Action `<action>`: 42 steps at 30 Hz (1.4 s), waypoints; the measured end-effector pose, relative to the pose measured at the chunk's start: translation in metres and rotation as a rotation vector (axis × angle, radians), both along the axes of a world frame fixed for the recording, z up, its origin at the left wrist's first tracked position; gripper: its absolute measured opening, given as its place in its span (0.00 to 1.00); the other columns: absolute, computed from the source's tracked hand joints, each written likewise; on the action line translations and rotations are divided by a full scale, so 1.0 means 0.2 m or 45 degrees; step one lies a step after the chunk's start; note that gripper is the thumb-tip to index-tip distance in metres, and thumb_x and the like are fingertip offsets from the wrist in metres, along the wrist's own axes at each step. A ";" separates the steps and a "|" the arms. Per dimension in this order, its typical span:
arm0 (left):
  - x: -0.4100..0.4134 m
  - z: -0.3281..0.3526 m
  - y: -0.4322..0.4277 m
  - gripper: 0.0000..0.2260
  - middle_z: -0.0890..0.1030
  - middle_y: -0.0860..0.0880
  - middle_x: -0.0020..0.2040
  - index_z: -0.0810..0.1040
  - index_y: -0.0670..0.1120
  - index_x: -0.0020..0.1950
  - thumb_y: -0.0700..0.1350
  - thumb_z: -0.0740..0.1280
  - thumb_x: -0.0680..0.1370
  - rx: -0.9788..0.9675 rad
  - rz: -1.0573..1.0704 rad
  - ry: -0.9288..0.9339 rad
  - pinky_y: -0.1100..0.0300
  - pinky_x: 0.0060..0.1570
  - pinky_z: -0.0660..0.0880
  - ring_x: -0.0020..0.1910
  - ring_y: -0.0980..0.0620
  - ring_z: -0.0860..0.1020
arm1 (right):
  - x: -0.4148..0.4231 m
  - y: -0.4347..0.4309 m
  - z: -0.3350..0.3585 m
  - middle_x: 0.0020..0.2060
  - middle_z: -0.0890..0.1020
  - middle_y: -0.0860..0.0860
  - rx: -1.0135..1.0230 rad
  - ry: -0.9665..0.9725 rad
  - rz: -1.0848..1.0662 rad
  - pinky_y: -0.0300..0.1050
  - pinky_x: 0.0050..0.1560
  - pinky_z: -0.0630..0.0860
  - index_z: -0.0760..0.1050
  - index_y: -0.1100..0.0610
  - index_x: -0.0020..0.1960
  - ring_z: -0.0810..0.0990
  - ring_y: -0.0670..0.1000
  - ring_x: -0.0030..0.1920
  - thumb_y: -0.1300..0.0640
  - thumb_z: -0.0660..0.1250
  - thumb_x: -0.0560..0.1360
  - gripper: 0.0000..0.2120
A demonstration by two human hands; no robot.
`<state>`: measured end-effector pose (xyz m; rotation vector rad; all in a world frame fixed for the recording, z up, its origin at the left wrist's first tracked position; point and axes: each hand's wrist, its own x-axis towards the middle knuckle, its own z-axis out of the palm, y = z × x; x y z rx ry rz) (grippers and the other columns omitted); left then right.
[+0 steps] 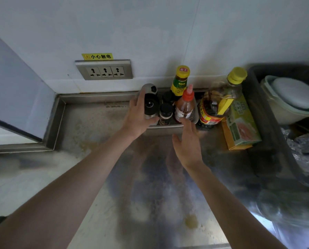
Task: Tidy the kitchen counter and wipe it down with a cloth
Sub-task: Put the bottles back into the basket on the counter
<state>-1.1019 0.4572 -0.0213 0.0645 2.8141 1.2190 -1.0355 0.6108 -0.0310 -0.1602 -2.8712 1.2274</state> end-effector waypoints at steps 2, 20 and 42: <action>0.15 0.01 -0.06 0.36 0.69 0.43 0.65 0.58 0.46 0.73 0.44 0.73 0.70 0.012 -0.001 0.085 0.69 0.55 0.58 0.64 0.46 0.66 | 0.00 0.00 0.03 0.67 0.67 0.55 -0.027 -0.012 0.012 0.47 0.59 0.70 0.63 0.57 0.69 0.69 0.54 0.65 0.65 0.63 0.75 0.24; 1.75 0.20 -0.88 0.16 0.78 0.53 0.52 0.73 0.49 0.60 0.39 0.68 0.74 0.006 0.700 -0.009 0.62 0.51 0.70 0.52 0.59 0.75 | 0.76 -0.75 0.11 0.65 0.72 0.52 0.001 -0.281 0.859 0.46 0.62 0.68 0.68 0.56 0.66 0.71 0.52 0.64 0.59 0.63 0.77 0.18; 2.06 -0.34 -1.47 0.23 0.54 0.46 0.76 0.58 0.52 0.73 0.54 0.54 0.78 -0.546 0.428 -0.582 0.48 0.69 0.54 0.75 0.46 0.53 | 1.01 -1.46 0.03 0.61 0.73 0.50 0.027 -0.161 0.603 0.35 0.54 0.68 0.69 0.52 0.67 0.75 0.49 0.57 0.59 0.65 0.76 0.19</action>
